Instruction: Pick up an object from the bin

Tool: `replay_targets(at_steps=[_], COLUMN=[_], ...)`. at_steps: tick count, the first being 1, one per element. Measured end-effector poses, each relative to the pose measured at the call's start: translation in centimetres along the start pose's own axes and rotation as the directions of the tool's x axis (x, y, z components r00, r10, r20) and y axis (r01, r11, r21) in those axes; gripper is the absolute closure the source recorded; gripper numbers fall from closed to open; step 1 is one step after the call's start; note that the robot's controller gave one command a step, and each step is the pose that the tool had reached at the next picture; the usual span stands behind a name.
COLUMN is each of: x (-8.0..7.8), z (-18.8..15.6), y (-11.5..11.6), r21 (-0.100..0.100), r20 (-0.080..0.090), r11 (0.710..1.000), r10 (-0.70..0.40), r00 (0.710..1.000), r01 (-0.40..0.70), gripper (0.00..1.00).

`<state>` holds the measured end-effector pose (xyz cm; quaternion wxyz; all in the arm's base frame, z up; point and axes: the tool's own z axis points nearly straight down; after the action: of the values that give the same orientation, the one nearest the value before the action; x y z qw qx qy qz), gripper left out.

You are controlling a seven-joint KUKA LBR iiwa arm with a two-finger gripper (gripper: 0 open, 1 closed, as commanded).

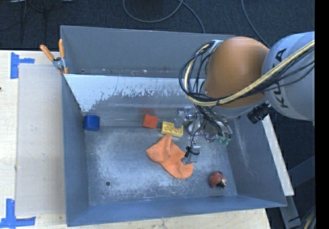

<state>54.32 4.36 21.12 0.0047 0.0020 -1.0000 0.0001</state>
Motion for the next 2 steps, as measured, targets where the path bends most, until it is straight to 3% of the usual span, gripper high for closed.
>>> replay_targets(at_steps=[1, 2], x=[-0.1, 1.0], z=[-0.5, 7.3], y=[0.0, -2.5], r21=[-0.001, -0.001], r20=[0.008, 0.006], r11=[1.000, 1.000], r10=[0.002, 0.027], r00=[1.000, 1.000], r01=[-0.002, -0.027], gripper=[0.00, 0.00])
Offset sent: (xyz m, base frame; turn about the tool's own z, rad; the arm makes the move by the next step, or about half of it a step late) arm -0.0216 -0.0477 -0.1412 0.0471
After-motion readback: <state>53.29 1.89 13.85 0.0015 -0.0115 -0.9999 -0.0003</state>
